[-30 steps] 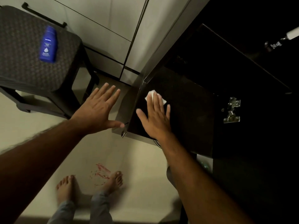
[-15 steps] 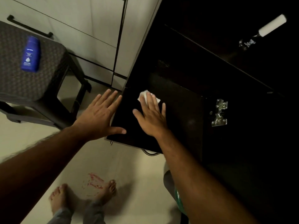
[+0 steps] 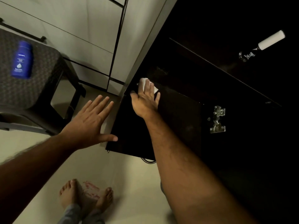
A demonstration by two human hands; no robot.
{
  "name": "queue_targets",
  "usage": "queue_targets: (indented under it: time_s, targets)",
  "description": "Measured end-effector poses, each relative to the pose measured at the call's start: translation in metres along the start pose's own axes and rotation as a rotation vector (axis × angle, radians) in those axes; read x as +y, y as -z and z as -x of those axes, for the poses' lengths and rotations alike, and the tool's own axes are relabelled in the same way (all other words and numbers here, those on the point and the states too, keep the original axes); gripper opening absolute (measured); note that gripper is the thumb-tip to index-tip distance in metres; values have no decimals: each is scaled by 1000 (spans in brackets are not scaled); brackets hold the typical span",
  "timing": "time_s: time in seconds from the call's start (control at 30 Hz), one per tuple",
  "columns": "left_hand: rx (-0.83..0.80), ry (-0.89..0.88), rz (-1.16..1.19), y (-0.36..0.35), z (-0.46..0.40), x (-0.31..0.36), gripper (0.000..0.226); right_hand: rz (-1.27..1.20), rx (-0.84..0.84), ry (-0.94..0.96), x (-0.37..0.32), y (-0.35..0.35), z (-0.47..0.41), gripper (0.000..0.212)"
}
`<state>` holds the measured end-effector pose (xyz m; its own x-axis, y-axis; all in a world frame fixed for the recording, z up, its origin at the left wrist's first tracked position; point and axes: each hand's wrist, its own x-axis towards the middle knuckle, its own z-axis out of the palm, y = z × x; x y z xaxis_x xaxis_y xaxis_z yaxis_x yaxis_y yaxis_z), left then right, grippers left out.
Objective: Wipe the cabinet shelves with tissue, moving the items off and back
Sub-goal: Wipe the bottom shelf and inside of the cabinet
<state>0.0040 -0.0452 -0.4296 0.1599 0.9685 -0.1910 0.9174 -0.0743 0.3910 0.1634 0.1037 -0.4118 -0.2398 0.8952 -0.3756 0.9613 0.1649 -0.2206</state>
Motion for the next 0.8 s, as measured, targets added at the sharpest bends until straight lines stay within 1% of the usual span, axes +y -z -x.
queue_targets:
  time_s: [0.13, 0.3, 0.43, 0.67, 0.8]
  targets:
    - [-5, -9, 15, -4, -3, 4, 121, 43, 42, 131, 14, 4, -3, 64]
    - [24, -17, 43, -10, -9, 19, 120, 54, 31, 183, 33, 9, -8, 62]
    - [64, 13, 25, -10, -7, 21, 120, 26, 41, 187, 53, 10, -6, 60]
    - [84, 76, 39, -18, -9, 39, 122, 17, 48, 177, 123, 20, 6, 62]
    - [82, 116, 18, -20, -8, 44, 122, 28, 81, 81, 154, 25, 13, 64]
